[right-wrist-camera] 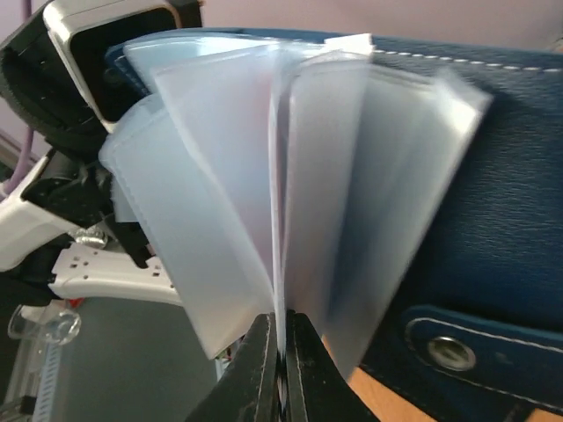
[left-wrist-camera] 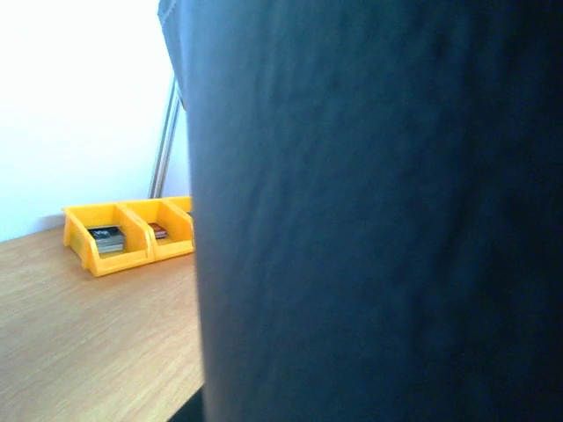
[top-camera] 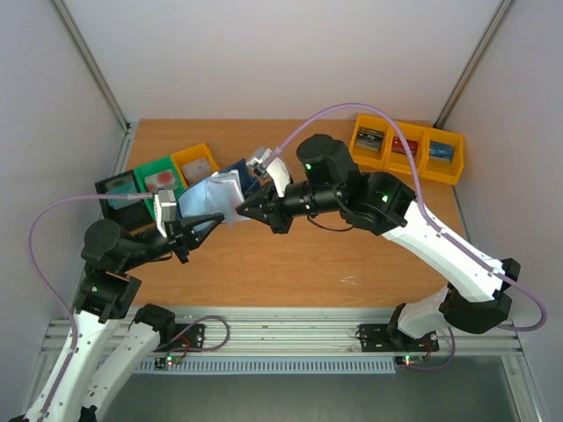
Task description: Take the credit cards out of the card holder
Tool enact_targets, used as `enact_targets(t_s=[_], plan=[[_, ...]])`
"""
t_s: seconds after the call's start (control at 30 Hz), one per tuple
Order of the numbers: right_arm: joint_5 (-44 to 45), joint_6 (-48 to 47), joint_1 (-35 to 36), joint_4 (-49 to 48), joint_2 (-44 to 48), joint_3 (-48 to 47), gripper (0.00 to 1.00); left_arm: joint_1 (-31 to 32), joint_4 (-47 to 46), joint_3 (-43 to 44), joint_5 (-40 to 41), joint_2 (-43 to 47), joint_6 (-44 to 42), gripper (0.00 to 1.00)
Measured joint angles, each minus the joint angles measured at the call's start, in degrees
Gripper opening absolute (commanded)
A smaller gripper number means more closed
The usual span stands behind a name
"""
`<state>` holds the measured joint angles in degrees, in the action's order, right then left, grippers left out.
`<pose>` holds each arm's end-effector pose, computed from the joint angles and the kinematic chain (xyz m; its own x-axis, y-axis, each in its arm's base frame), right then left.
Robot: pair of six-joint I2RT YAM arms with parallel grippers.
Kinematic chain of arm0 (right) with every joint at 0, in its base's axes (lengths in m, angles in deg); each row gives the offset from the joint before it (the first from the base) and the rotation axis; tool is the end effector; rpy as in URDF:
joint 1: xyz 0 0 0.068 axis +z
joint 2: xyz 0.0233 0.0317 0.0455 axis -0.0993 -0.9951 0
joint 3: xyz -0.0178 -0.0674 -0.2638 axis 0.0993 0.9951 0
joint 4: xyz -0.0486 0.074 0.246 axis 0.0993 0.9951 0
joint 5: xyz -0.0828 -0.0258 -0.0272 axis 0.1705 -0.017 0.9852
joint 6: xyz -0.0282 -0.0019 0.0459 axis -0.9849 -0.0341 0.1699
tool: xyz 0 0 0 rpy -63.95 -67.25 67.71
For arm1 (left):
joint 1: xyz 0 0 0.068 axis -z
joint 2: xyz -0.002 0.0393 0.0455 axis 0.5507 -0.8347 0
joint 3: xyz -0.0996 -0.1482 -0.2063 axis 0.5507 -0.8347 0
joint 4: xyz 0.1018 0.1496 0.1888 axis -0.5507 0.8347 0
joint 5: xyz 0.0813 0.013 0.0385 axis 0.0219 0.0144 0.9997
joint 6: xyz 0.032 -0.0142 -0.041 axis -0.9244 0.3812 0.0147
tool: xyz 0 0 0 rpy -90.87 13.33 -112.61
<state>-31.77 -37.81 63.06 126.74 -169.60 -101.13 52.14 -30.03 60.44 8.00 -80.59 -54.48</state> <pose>0.1431 0.2505 0.4720 0.0447 -0.3923 -0.9187 -0.9940 0.0748 -0.0803 0.0942 -0.0599 0.3761 -0.1964 -0.1869 -0.9625 0.8990 0.3575 -0.2528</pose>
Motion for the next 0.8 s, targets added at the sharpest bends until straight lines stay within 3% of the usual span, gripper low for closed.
enact_targets(t_s=[0.1, 0.17, 0.43, 0.63, 0.8], plan=[[-0.5, -0.2, 1.2, 0.9, -1.1, -2.0, 0.01, 0.1, 0.1, -0.1, 1.2, 0.1, -0.6, 0.44], [-0.9, -0.3, 1.4, 0.7, -2.1, -2.3, 0.01, 0.3, 0.6, -0.2, 2.0, 0.1, -1.7, 0.56], [2.4, -1.1, 2.3, 2.0, -3.6, -2.4, 0.01, 0.4, 2.6, -0.1, 3.4, 0.5, -4.9, 0.85], [6.4, -3.3, 4.5, 5.3, -4.3, -2.9, 0.01, 0.4, 2.0, 1.2, 6.1, 0.5, -2.0, 0.88], [8.2, -6.1, 7.3, 6.6, -6.3, -4.7, 0.01, 0.4, 0.9, 1.4, 6.9, -0.6, 2.8, 0.67]])
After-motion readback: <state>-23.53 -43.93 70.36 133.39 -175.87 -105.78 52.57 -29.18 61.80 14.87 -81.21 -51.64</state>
